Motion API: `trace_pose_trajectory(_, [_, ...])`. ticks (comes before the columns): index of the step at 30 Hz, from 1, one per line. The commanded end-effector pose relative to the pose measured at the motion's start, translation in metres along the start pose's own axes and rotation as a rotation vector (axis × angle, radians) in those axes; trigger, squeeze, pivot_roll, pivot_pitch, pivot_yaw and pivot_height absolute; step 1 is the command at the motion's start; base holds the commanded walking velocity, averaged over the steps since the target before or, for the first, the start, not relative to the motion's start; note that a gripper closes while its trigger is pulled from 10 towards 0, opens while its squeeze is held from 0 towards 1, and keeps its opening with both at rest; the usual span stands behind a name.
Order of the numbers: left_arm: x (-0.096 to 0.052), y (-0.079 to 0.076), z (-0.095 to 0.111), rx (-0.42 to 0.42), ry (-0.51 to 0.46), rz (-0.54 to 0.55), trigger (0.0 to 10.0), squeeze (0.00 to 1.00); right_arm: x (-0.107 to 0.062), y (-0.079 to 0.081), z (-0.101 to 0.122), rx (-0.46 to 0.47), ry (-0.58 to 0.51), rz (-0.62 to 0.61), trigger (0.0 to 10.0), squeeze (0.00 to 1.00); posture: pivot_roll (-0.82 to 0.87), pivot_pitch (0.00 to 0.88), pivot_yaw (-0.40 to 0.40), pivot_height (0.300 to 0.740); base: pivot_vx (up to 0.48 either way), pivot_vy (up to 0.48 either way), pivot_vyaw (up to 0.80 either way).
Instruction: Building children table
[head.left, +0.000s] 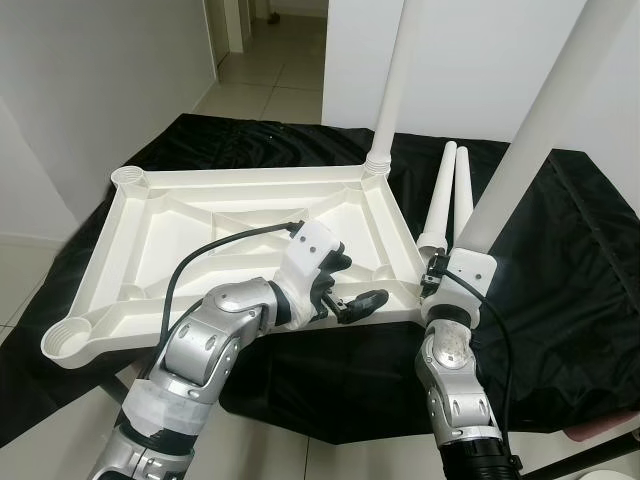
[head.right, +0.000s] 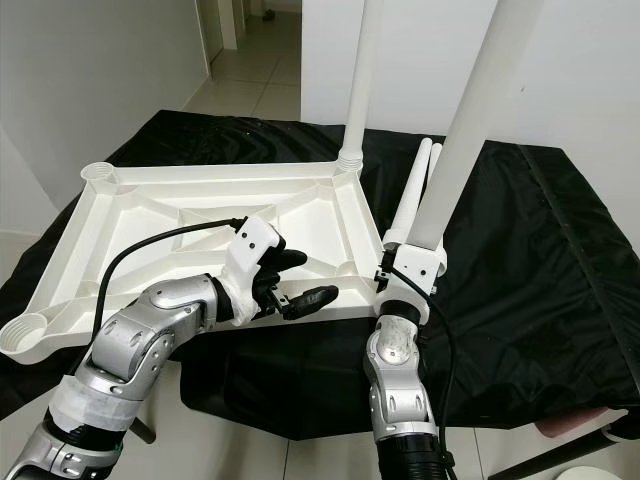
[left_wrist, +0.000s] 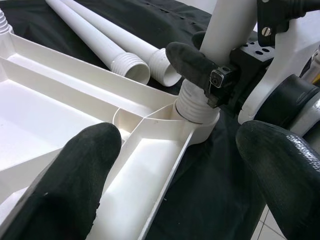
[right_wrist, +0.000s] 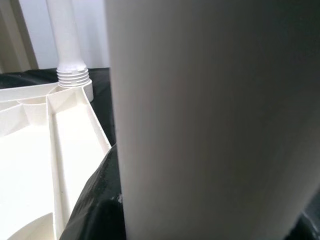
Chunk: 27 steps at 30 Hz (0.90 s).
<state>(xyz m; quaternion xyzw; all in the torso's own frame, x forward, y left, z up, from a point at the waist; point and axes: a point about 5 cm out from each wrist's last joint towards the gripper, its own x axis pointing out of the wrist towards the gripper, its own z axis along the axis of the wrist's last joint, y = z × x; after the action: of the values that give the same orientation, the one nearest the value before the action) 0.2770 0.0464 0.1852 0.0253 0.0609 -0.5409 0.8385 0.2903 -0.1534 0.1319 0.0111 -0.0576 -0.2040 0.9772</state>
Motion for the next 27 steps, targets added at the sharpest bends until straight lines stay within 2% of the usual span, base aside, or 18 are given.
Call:
trace_pose_trajectory(1, [-0.001,0.001,-0.001,0.003,0.012,0.042,10.0,0.0,-0.004,-0.018,-0.024,0.005,0.128,-0.07,10.0,0.0,0.0,0.009,0.018,0.74,0.0,0.0,0.0])
trace_pose_trajectory(3, [-0.001,0.001,-0.001,0.003,0.012,0.042,10.0,0.0,-0.004,-0.02,-0.025,0.047,0.144,-0.082,10.0,0.0,0.0,0.01,0.018,0.74,0.0,0.0,0.0])
trace_pose_trajectory(7, [-0.002,0.001,-0.001,0.002,0.013,0.043,10.0,0.0,-0.003,-0.02,-0.028,0.075,0.178,-0.105,10.0,0.0,0.0,0.014,0.02,0.74,0.0,0.0,0.0])
trace_pose_trajectory(11, [-0.002,0.001,-0.001,0.0,0.013,0.044,10.0,0.0,-0.003,-0.019,-0.027,0.07,0.175,-0.094,10.0,0.0,0.0,0.014,0.02,0.74,0.0,0.0,0.0])
trace_pose_trajectory(18, [-0.001,0.002,-0.001,0.001,0.014,0.047,10.0,0.0,-0.002,-0.014,-0.019,0.013,0.097,-0.026,10.0,0.0,0.0,0.016,0.021,0.74,0.0,0.0,0.0])
trace_pose_trajectory(20, [-0.002,0.002,0.0,0.001,0.013,0.047,10.0,0.0,-0.002,-0.01,-0.007,0.02,0.021,0.033,10.0,0.0,0.0,0.018,0.021,0.74,0.0,0.0,0.0])
trace_pose_trajectory(21, [-0.002,0.002,0.0,0.001,0.013,0.047,10.0,0.0,-0.002,-0.01,-0.007,0.02,0.021,0.033,10.0,0.0,0.0,0.018,0.021,0.74,0.0,0.0,0.0])
trace_pose_trajectory(24, [-0.002,0.002,0.0,-0.001,0.012,0.049,10.0,0.0,0.0,-0.006,0.023,0.044,-0.12,0.102,10.0,0.0,0.0,0.021,0.023,0.74,0.0,0.0,0.0])
trace_pose_trajectory(25, [-0.002,0.002,0.0,-0.001,0.012,0.049,10.0,0.0,0.0,-0.006,0.023,0.044,-0.12,0.102,10.0,0.0,0.0,0.021,0.023,0.74,0.0,0.0,0.0])
trace_pose_trajectory(27, [-0.001,0.003,0.0,-0.001,0.012,0.05,10.0,0.0,0.001,-0.001,0.054,0.081,-0.237,0.17,10.0,0.0,-0.01,0.024,0.022,0.74,0.0,0.0,0.0])
